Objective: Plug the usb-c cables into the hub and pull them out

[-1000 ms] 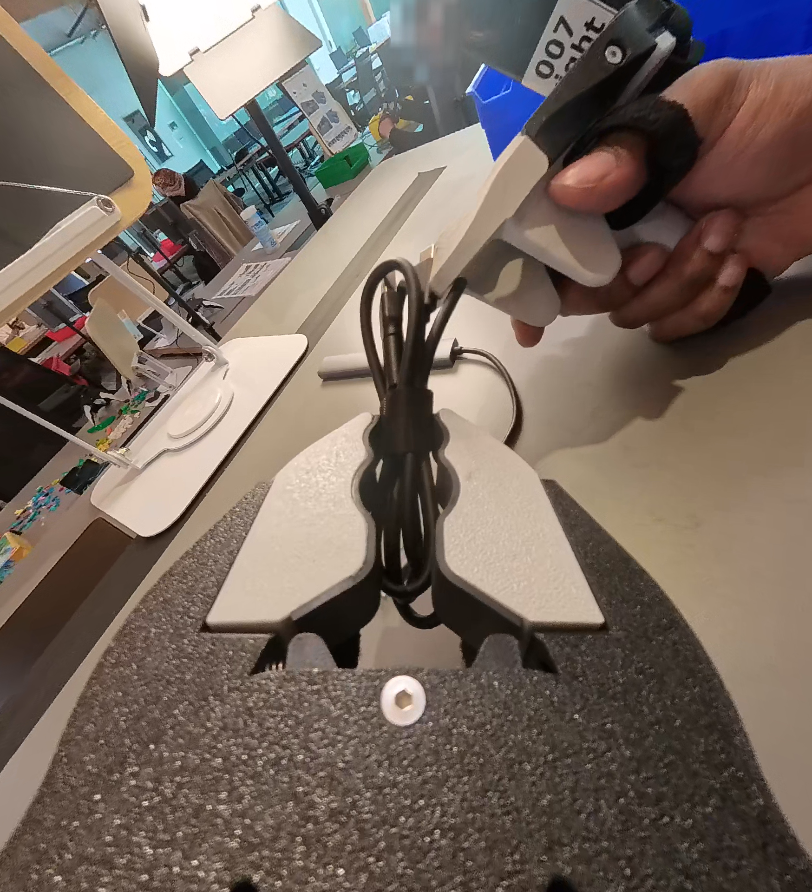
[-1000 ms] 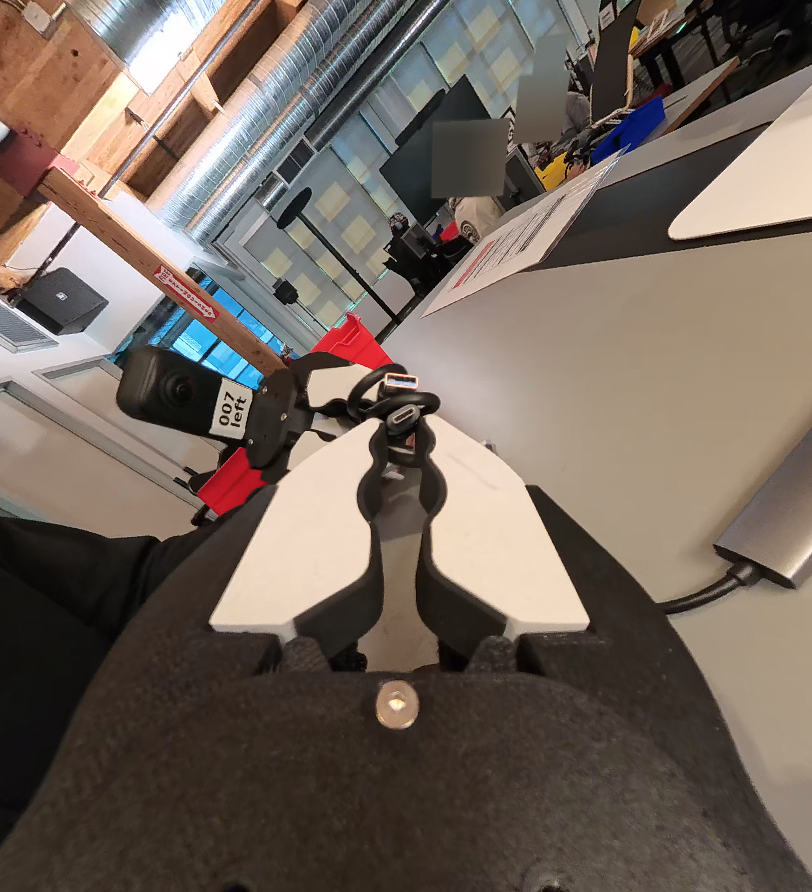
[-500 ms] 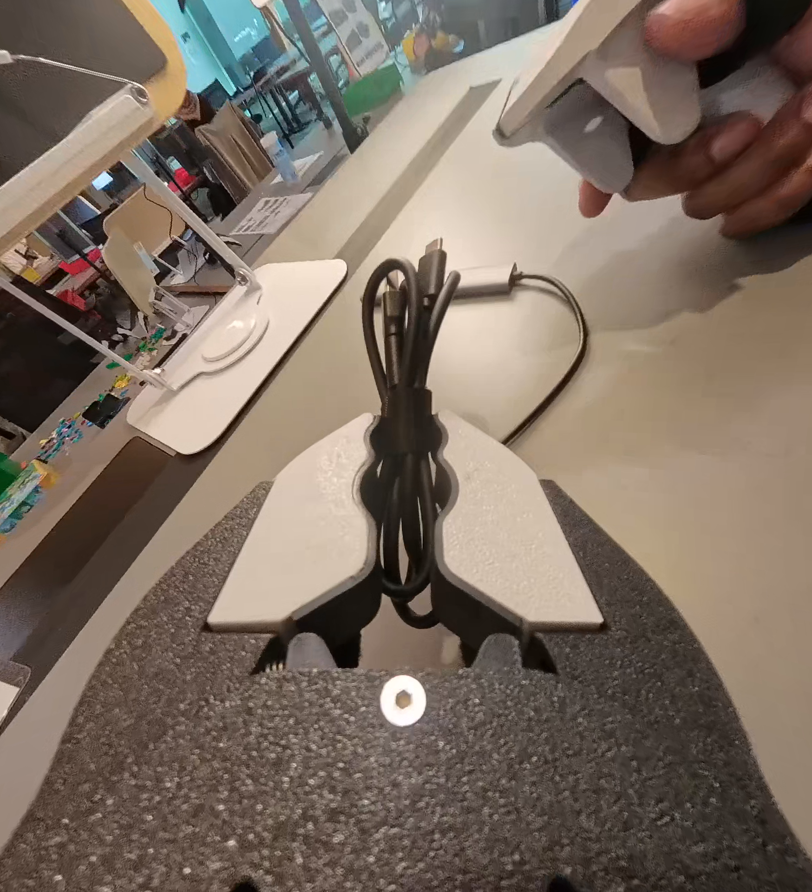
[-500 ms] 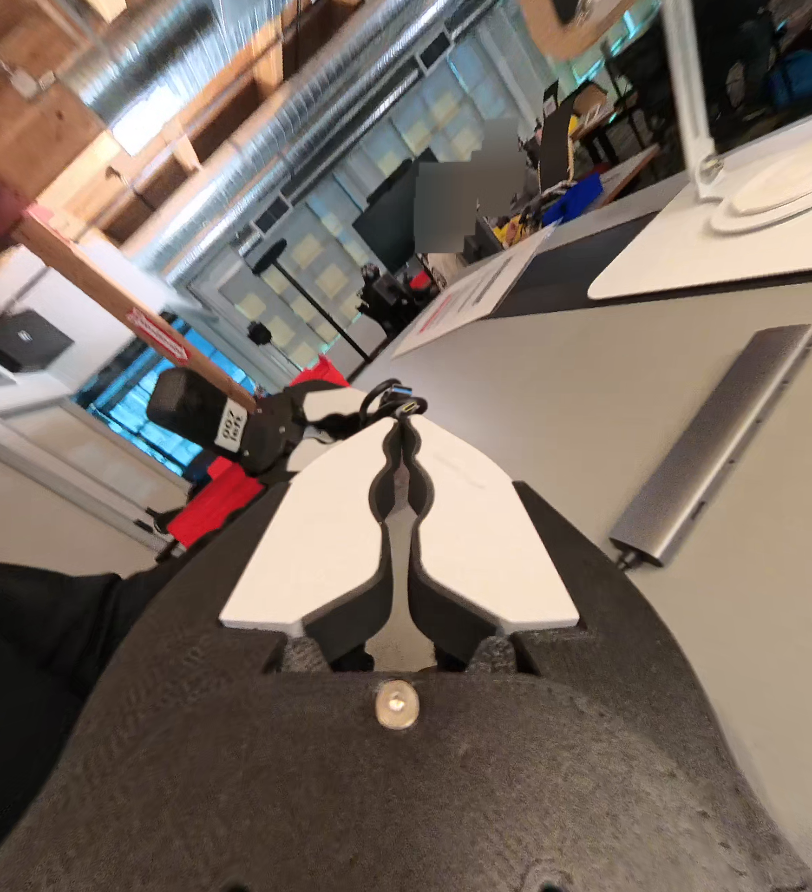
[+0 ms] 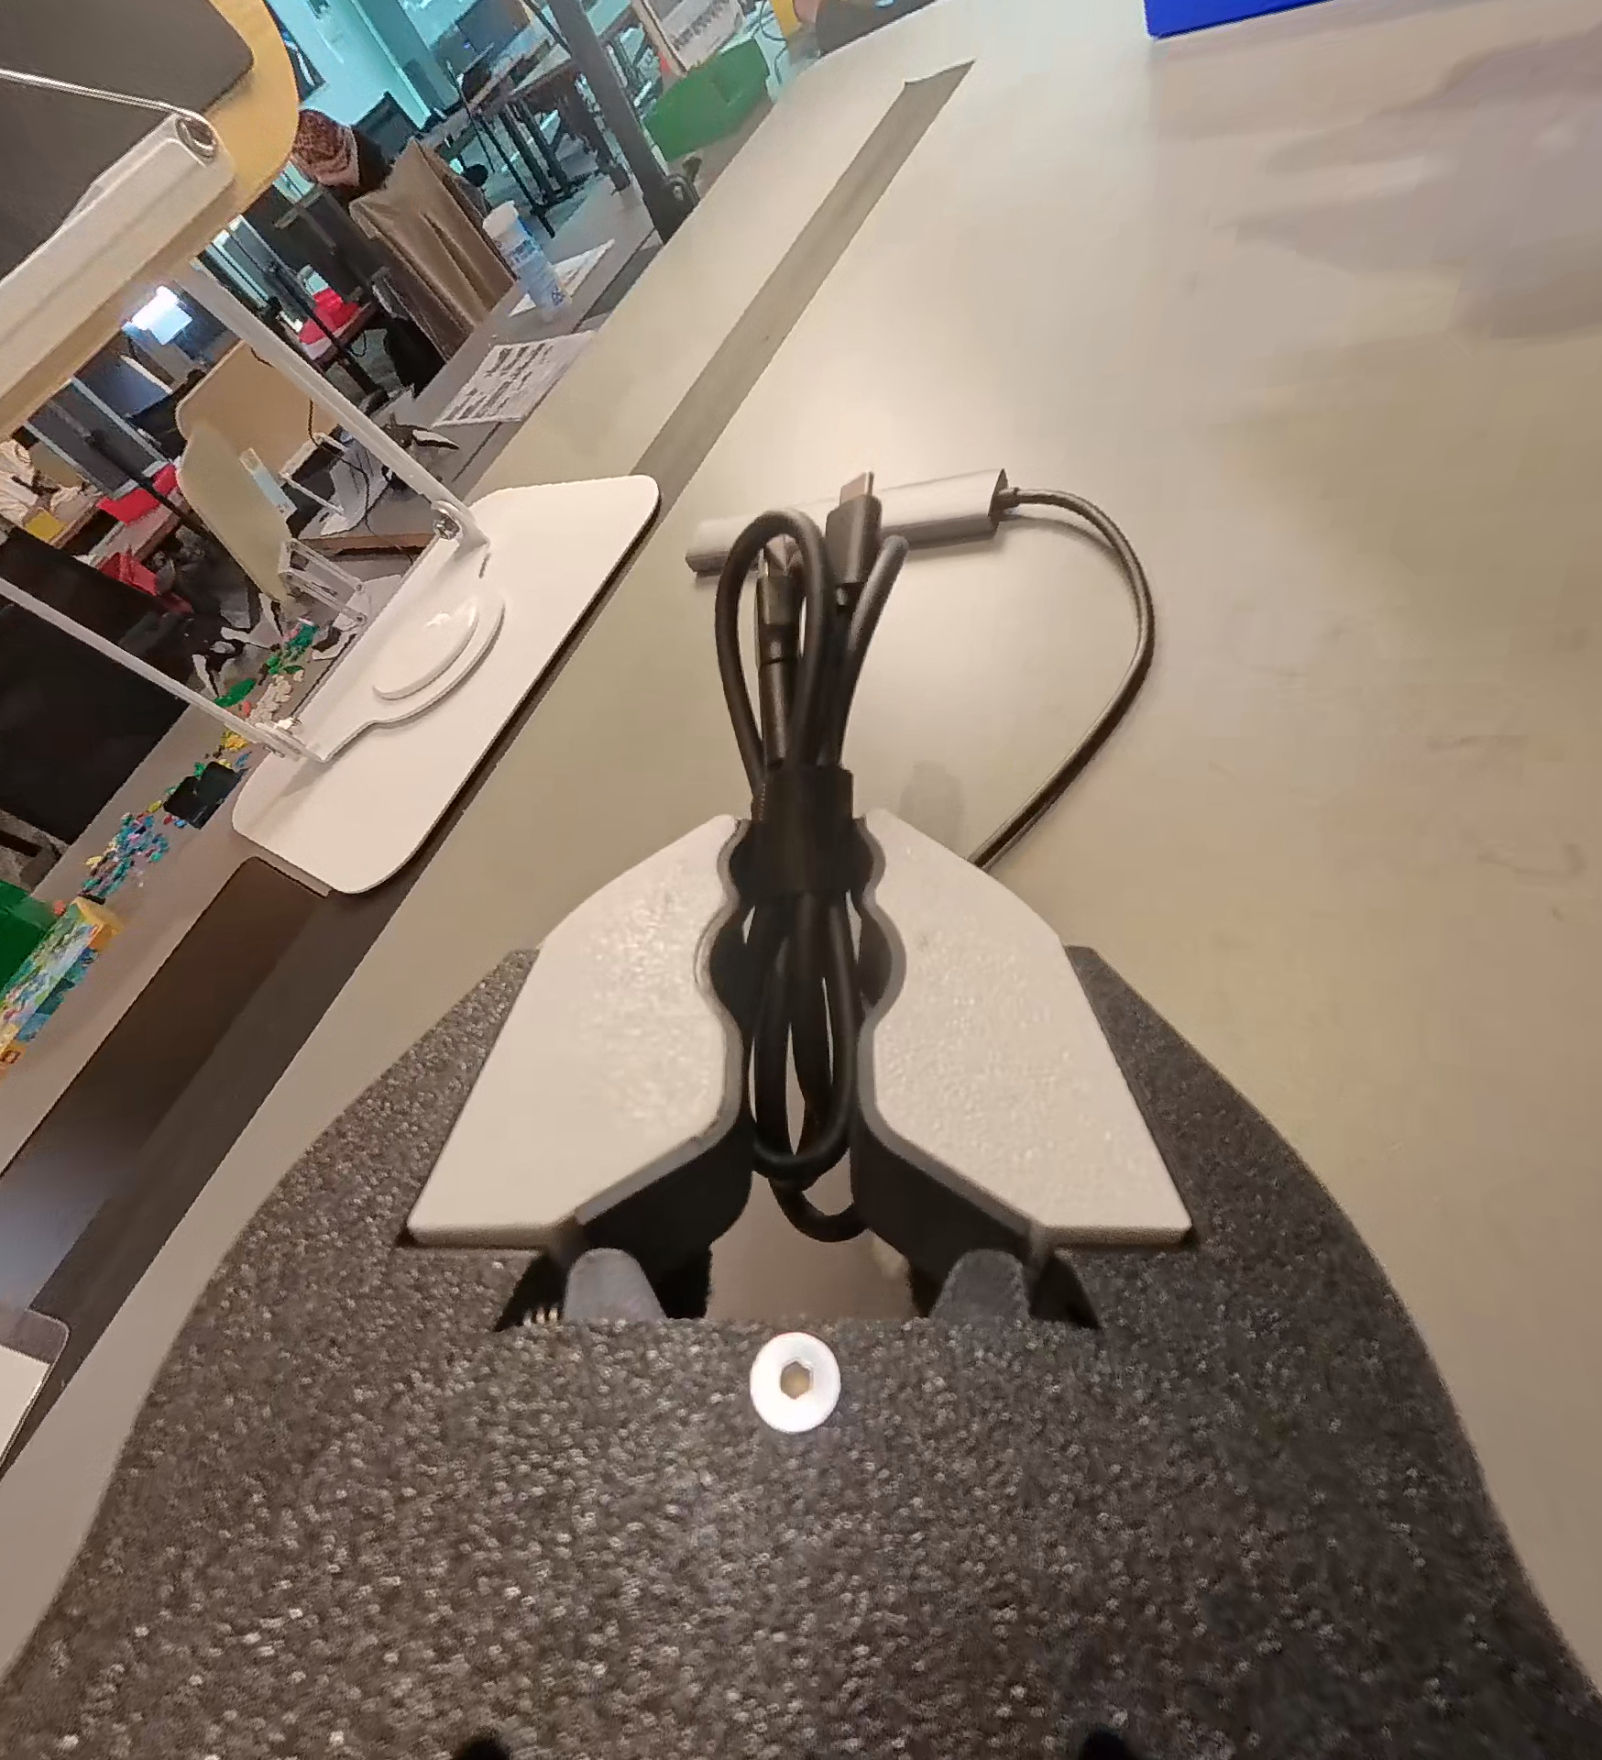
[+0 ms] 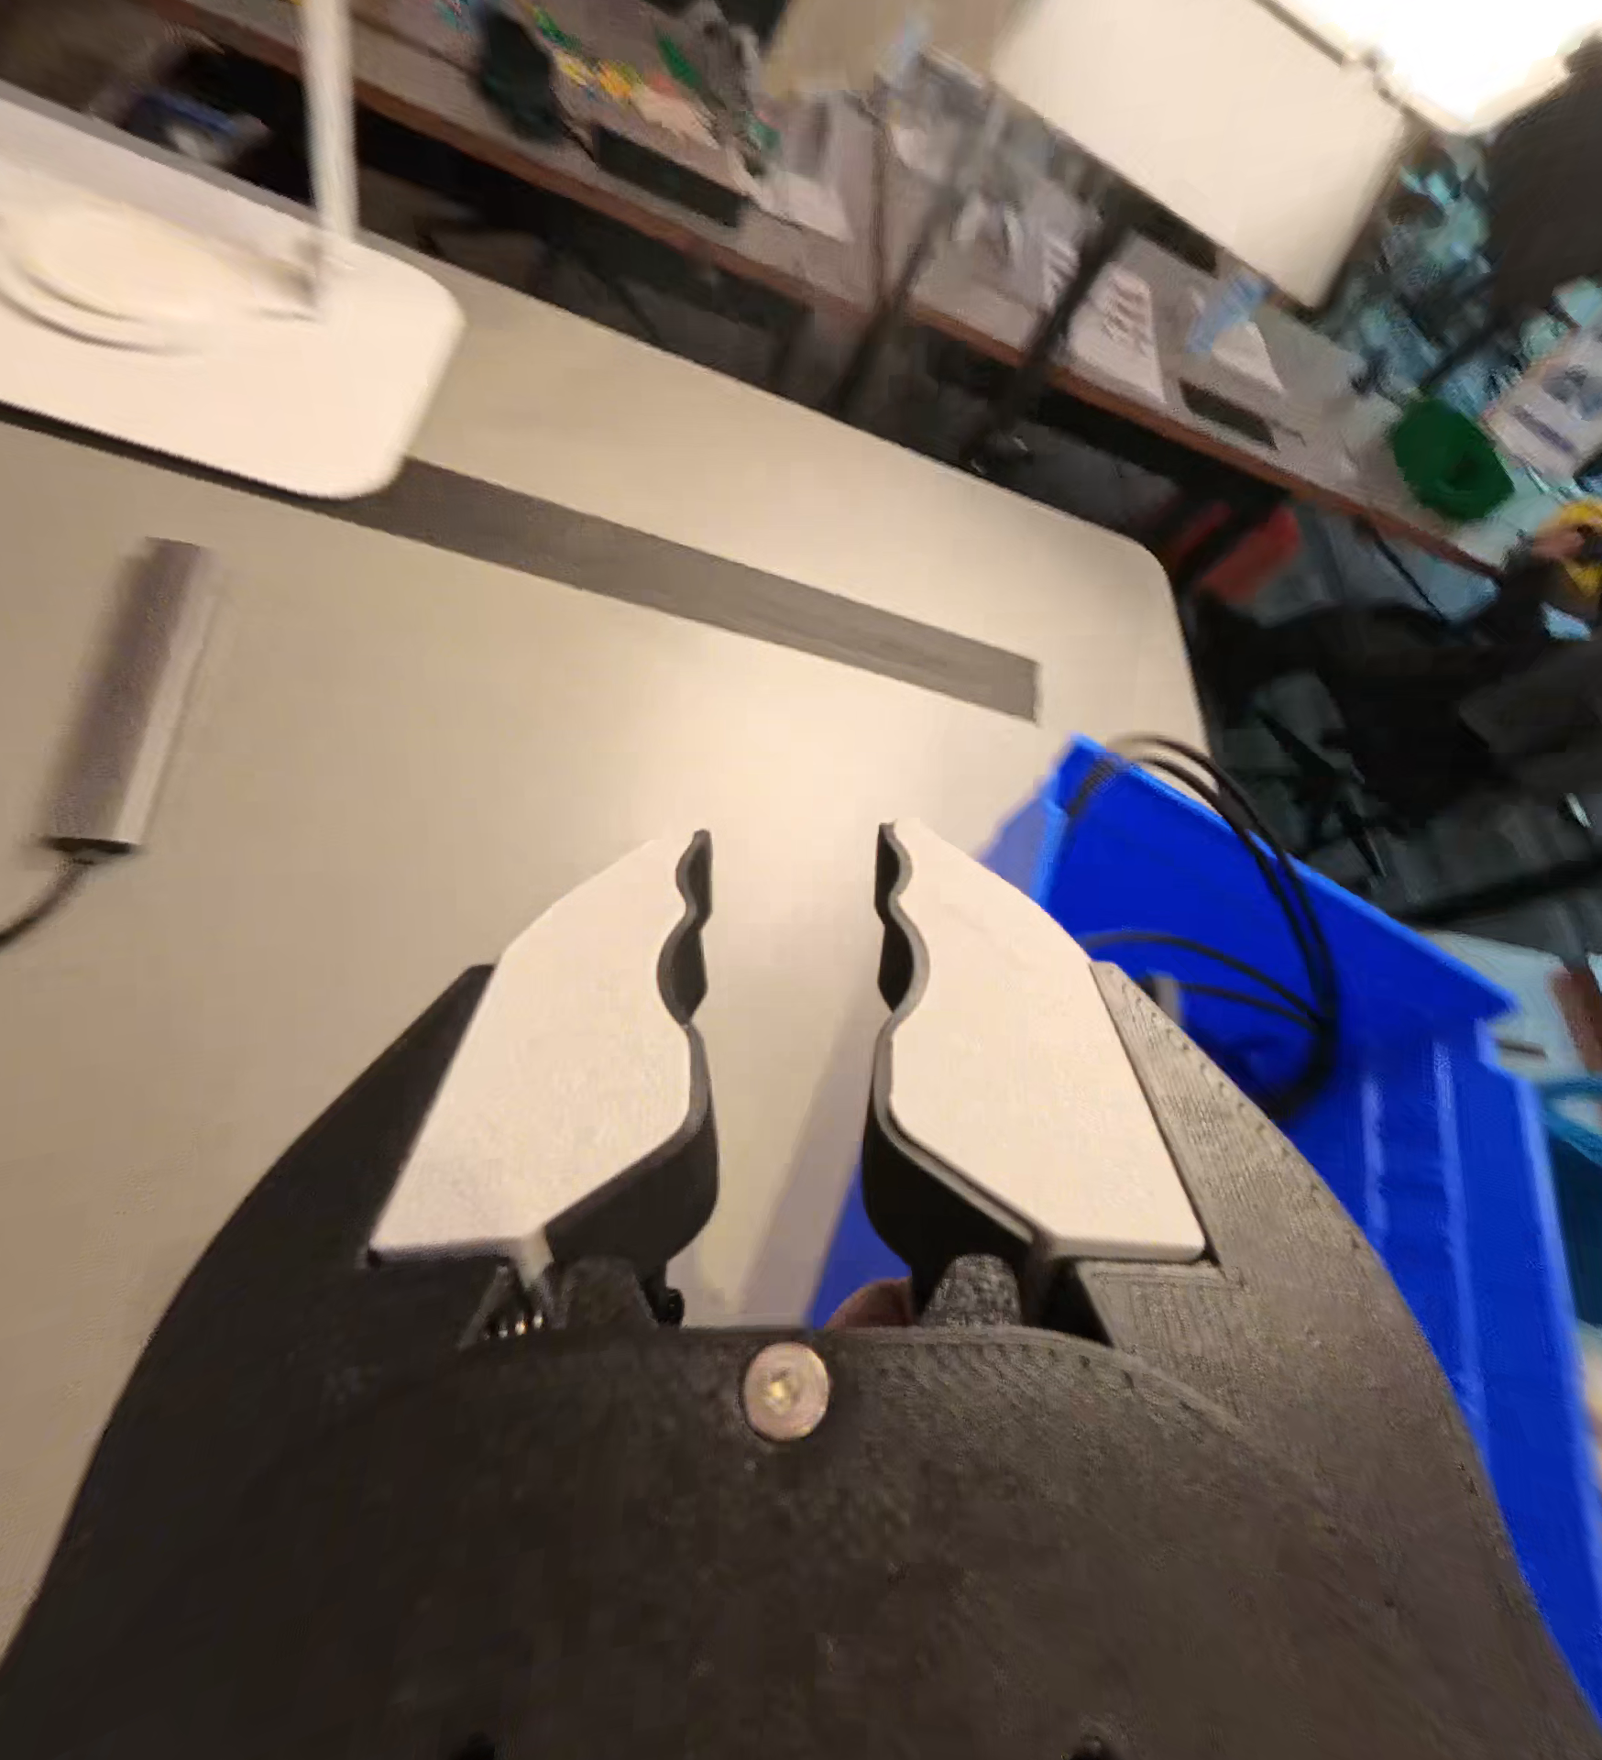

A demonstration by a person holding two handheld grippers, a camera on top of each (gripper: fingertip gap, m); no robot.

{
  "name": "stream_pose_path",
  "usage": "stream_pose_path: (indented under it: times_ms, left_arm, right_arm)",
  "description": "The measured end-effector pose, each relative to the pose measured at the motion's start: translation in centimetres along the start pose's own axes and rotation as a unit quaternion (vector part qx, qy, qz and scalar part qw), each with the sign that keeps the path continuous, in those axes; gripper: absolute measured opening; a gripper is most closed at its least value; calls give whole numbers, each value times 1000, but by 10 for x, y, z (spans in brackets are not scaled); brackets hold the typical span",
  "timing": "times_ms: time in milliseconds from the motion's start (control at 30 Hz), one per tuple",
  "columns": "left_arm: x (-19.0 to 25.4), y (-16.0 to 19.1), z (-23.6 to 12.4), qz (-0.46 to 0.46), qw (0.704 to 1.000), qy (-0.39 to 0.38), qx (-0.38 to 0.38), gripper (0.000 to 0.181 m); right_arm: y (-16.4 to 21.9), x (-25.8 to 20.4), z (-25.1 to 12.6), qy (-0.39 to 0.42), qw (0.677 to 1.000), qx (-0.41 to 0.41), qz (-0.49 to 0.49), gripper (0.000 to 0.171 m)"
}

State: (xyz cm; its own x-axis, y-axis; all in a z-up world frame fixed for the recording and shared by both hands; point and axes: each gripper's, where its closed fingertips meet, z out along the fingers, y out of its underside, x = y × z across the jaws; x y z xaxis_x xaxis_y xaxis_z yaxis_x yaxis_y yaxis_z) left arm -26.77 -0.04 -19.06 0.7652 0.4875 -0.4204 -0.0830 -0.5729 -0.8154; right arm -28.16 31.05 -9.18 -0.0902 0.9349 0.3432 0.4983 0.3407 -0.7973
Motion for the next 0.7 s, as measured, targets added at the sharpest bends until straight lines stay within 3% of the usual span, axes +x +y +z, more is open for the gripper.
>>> stream_pose_path:
  times_ms: [33, 133, 233, 333, 400, 467, 533, 633, 700]
  left_arm:
    - [-1, 0, 0, -2, 1000, -2, 1, 19]
    - [0, -2, 1, -1, 1000, -1, 4, 19]
    - [-1, -2, 2, -2, 1000, -3, 4, 19]
    - [-2, -5, -1, -4, 1000, -5, 15, 19]
    - [-3, -6, -2, -9, 1000, -5, 22, 19]
    - [-2, -7, -3, -9, 1000, -3, 26, 19]
    - [-1, -8, -3, -7, 1000, 0, 27, 19]
    - [1, -8, -3, -1, 1000, 5, 27, 19]
    - [2, -8, -2, 2, 1000, 7, 27, 19]
  right_arm:
    - [13, 21, 0, 20, 999, -37, 5, 33]
    - [70, 51, 18, 14, 981, -192, -6, 43]
    - [112, 40, 26, -56, 957, -283, -38, 28]
    - [115, 42, 19, -52, 960, -261, -83, 14]
    - [117, 36, 12, -100, 962, -236, -97, 10]
    - [120, 33, 3, -124, 959, -234, -105, 17]
    - [114, 40, -5, -91, 960, -225, -140, 36]
    - [78, 23, -21, -71, 968, -151, -187, 39]
    - [45, -14, -33, -95, 972, -82, -201, 39]
